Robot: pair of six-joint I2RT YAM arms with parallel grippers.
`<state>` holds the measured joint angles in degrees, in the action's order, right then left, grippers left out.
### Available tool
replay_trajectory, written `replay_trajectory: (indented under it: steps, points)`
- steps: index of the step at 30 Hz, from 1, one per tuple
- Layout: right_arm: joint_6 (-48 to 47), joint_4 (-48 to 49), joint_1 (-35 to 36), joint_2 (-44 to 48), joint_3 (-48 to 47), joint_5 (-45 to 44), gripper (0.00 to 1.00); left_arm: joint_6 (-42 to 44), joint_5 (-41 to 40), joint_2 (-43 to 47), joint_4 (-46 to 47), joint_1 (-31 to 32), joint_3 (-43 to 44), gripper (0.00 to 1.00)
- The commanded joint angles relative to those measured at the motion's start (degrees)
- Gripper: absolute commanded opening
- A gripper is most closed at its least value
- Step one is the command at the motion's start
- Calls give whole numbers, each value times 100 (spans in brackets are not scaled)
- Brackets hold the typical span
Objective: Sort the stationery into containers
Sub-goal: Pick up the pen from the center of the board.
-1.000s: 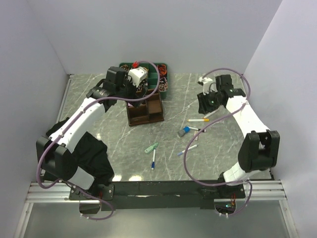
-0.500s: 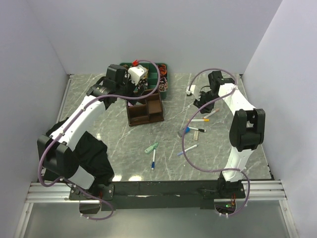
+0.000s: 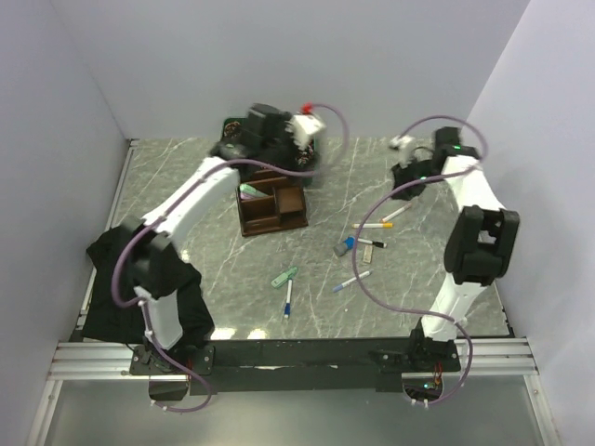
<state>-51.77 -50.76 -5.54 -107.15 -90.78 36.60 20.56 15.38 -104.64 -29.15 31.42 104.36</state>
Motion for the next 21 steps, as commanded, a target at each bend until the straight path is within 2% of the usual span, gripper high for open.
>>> replay_trajectory:
  steps: [1, 4, 9, 12, 17, 21]
  points:
    - [1907, 840, -720, 827, 279, 875, 43, 448, 1202, -741, 916, 584, 348, 98]
    - [1671, 595, -808, 1249, 710, 796, 43, 555, 1687, -1276, 1664, 751, 427, 94]
    - [1494, 277, -1001, 1872, 1404, 884, 42, 239, 1890, -2488, 2509, 883, 1261, 89]
    - [1634, 339, -1168, 2084, 1598, 945, 42, 474, 1907, -3077, 2624, 1050, 1763, 84]
    - [1793, 295, -1353, 2234, 1678, 1068, 42, 616, 2075, -3694, 2370, 1226, 2377, 83]
    - [1881, 278, -1371, 2313, 1731, 1165, 42, 871, 2040, -3906, 1958, 1340, 2423, 83]
